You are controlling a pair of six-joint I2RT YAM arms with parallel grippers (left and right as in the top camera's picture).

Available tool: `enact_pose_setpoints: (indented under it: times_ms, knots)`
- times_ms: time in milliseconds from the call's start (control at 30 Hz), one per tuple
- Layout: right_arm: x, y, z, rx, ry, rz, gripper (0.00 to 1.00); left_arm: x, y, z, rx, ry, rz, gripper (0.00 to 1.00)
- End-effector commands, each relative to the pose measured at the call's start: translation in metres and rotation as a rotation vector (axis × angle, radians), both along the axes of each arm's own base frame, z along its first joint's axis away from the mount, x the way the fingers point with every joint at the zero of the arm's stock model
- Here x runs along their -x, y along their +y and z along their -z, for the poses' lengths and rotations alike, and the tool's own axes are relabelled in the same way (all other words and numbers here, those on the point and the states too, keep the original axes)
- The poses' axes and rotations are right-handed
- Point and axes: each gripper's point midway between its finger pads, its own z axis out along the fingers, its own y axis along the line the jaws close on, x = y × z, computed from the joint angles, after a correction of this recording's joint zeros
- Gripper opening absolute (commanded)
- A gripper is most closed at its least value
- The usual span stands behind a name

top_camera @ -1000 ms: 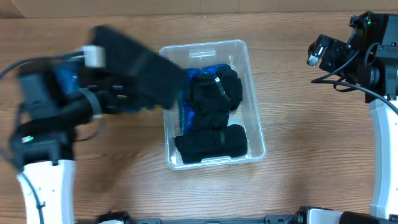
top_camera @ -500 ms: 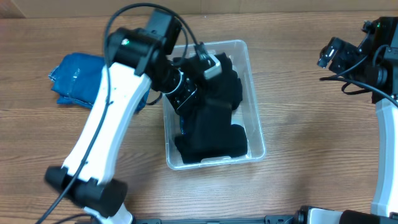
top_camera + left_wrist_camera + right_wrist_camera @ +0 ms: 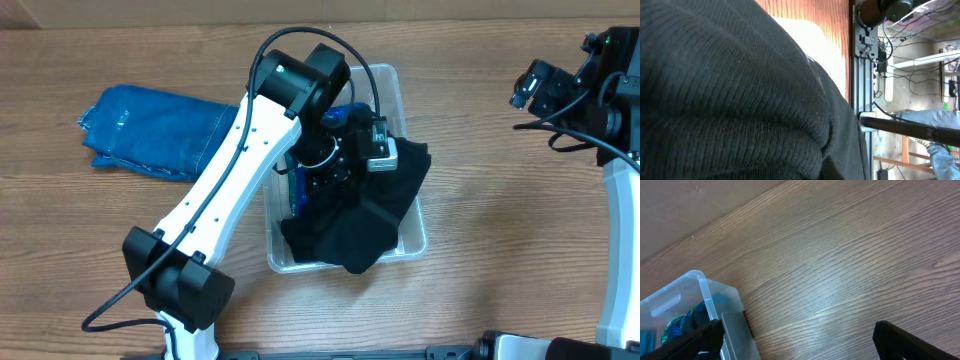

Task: Pack container
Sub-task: 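Carry the black garment into the bin and release it on top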

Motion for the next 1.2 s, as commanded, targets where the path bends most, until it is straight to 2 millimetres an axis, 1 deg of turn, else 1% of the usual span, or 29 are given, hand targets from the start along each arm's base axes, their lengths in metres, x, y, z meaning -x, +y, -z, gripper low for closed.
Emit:
enact_pose_setpoints:
  times_ms: [0, 100, 133, 167, 233, 300, 333, 400, 433, 500, 567, 600, 700, 767, 867, 967, 1033, 1067, 1100, 1133, 1167]
  knots:
    - [-0.001, -0.002, 0.0, 0.002, -0.001, 0.009, 1.0, 0.001, 0.0, 0.008, -0.009, 0.017, 0.024, 0.04]
    - [-0.001, -0.002, 0.0, 0.002, -0.001, 0.009, 1.0, -0.001, 0.0, 0.01, -0.017, 0.007, 0.021, 0.04]
    - [-0.001, -0.002, 0.0, 0.002, -0.001, 0.009, 1.0, -0.01, -0.003, 0.01, -0.025, 0.012, -0.053, 0.04]
    - [-0.001, -0.002, 0.0, 0.002, -0.001, 0.009, 1.0, -0.02, -0.007, 0.01, -0.032, 0.029, -0.155, 0.04]
    - [-0.001, -0.002, 0.0, 0.002, -0.001, 0.009, 1.0, -0.049, -0.02, 0.007, -0.028, 0.086, -0.435, 0.04]
    - [-0.001, -0.002, 0.0, 0.002, -0.003, 0.009, 1.0, -0.069, -0.031, 0.002, -0.011, 0.146, -0.641, 0.04]
    - [-0.001, -0.002, 0.0, 0.003, -0.003, 0.009, 1.0, -0.078, -0.032, 0.003, -0.029, 0.161, -0.747, 0.04]
    - [-0.001, -0.002, 0.0, 0.004, -0.003, 0.008, 1.0, -0.094, -0.027, 0.009, -0.092, 0.161, -0.954, 0.04]
    - [-0.001, -0.002, 0.0, 0.005, -0.003, 0.007, 1.0, -0.097, -0.027, 0.01, -0.104, 0.155, -1.001, 0.04]
    - [-0.001, -0.002, 0.0, 0.006, -0.003, 0.007, 1.0, -0.095, -0.033, 0.009, -0.103, 0.169, -1.035, 0.04]
    - [-0.001, -0.002, 0.0, 0.006, -0.003, 0.007, 1.0, -0.091, -0.031, 0.014, -0.155, 0.177, -1.109, 0.04]
    - [-0.001, -0.002, 0.0, 0.006, -0.003, 0.007, 1.0, -0.089, -0.031, 0.016, -0.169, 0.172, -1.111, 0.04]
    - [-0.001, -0.002, 0.0, 0.006, -0.003, 0.007, 1.0, -0.075, -0.029, 0.025, -0.223, 0.187, -1.082, 0.04]
    - [-0.001, -0.003, 0.0, 0.008, -0.003, 0.009, 1.0, -0.063, -0.027, 0.035, -0.264, 0.199, -1.023, 0.04]
    - [-0.001, -0.003, 0.0, 0.008, -0.003, 0.009, 1.0, -0.048, -0.028, 0.052, -0.292, 0.241, -0.95, 0.04]
    - [-0.001, -0.003, 0.0, 0.008, -0.003, 0.009, 1.0, -0.039, -0.023, 0.069, -0.338, 0.262, -0.934, 0.04]
    - [-0.001, -0.003, 0.0, 0.008, -0.003, 0.009, 1.0, -0.031, -0.019, 0.072, -0.365, 0.274, -0.909, 0.04]
    - [-0.001, -0.003, 0.0, 0.008, -0.003, 0.009, 1.0, -0.026, -0.016, 0.071, -0.38, 0.271, -0.886, 0.11]
    - [-0.001, -0.003, 0.0, 0.008, -0.003, 0.009, 1.0, -0.021, -0.009, 0.071, -0.416, 0.269, -0.88, 0.49]
    - [-0.001, -0.003, 0.0, 0.008, -0.003, 0.009, 1.0, -0.019, -0.001, 0.07, -0.444, 0.259, -0.888, 1.0]
    - [-0.001, -0.003, 0.0, 0.008, -0.003, 0.009, 1.0, -0.018, 0.011, 0.067, -0.486, 0.231, -0.902, 1.0]
